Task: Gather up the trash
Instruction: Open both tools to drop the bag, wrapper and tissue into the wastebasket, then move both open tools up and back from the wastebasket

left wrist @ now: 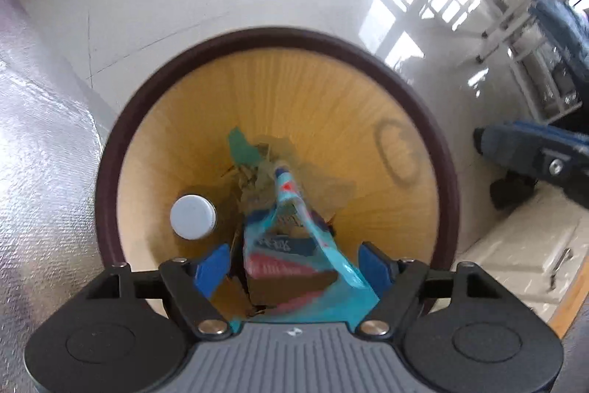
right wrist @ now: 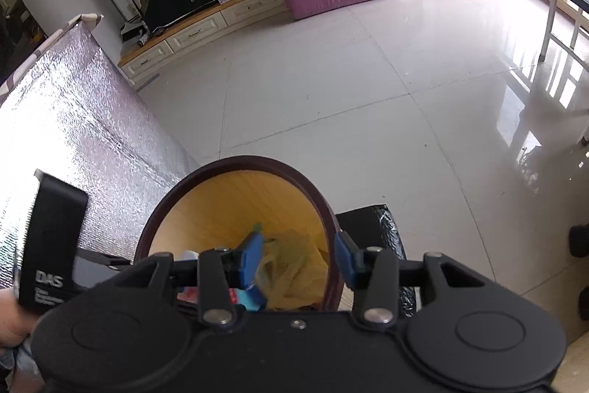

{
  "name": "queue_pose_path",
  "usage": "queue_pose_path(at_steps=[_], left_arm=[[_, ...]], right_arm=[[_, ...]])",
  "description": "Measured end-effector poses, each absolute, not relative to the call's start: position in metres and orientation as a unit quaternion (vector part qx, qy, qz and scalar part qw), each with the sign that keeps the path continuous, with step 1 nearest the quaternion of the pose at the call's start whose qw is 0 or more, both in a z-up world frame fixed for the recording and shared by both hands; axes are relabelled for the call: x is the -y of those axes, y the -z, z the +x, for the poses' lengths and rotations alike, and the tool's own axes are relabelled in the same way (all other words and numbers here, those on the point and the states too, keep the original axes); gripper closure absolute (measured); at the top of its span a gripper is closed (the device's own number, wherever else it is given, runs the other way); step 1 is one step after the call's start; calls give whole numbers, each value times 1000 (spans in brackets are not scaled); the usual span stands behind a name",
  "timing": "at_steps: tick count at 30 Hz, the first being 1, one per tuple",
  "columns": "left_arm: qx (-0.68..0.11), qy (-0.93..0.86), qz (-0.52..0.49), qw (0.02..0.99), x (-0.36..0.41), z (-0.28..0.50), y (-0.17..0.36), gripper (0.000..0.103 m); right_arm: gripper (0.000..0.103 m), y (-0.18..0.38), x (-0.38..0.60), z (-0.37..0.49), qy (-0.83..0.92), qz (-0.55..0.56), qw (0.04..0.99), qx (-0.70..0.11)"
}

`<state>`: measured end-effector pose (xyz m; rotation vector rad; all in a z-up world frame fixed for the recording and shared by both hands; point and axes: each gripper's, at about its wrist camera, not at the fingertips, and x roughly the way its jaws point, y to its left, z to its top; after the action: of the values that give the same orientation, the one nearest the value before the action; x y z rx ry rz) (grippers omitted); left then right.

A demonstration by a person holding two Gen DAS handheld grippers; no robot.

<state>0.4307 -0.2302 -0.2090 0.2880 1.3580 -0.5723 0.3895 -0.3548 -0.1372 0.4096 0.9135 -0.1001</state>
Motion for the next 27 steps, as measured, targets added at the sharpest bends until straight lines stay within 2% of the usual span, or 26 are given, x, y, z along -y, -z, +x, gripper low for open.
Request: queue_pose_path(at_steps=[4,8,14,27], left_arm=[[-606,243,116,748,213,425,190,19],[-599,214,90,767,196,414,165,10],[-588,197,50,783,175,400,123,9],[-503,182,26,844,135,331,28,5]], right_arm=[[57,131,352,384,52,185,876,-442],[54,125,344,376,43,165,876,-452],[50,102,335,366,40,147,877,-456],[42,17,315,320,21,107,906,-409]])
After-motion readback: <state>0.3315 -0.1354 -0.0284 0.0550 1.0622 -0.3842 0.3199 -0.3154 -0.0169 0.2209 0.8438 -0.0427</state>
